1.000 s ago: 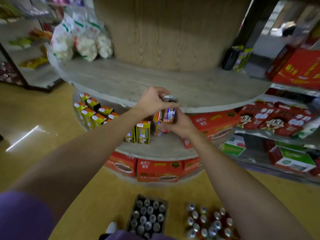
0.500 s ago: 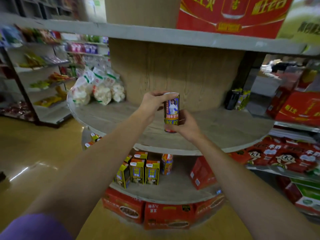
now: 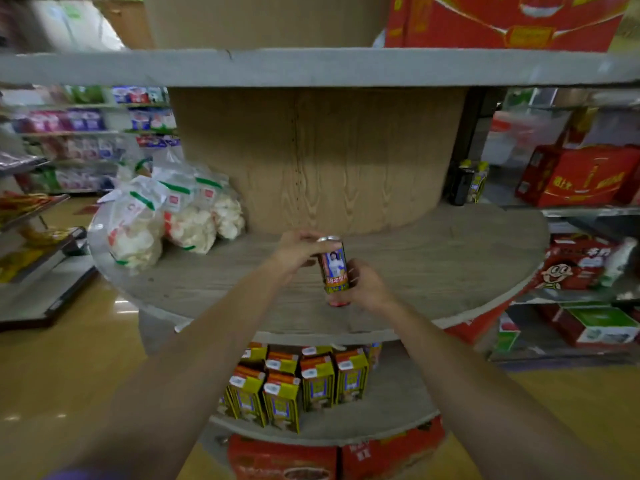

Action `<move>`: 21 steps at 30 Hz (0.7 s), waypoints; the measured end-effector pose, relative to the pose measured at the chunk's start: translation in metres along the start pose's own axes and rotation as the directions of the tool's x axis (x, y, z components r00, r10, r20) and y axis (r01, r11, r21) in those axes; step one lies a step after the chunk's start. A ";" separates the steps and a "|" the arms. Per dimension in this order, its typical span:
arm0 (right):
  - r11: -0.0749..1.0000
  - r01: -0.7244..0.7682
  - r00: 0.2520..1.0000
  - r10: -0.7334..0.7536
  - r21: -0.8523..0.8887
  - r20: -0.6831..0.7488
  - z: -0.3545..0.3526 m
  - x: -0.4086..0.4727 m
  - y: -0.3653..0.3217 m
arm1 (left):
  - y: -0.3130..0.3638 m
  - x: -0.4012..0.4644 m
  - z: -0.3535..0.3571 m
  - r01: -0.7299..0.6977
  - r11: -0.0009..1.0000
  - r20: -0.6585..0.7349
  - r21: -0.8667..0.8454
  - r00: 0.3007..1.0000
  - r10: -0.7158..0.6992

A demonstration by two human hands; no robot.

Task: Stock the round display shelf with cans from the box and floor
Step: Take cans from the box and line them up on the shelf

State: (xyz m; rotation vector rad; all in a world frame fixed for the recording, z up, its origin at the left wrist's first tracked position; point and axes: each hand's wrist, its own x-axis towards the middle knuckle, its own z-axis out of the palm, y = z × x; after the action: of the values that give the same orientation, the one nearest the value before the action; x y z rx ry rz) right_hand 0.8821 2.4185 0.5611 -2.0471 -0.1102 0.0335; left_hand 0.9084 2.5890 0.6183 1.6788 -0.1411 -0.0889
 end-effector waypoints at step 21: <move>0.987 0.161 0.985 -0.162 -0.010 -0.067 0.101 0.238 -0.083 | 0.035 0.160 -0.164 -0.131 0.991 -0.094 -0.039 0.987 0.127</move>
State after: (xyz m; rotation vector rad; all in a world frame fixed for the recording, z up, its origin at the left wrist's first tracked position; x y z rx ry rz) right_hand 1.1061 2.5677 0.5941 -2.0350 -0.2335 -0.1374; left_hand 1.0884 2.7232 0.6760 1.6210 -0.1779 0.0814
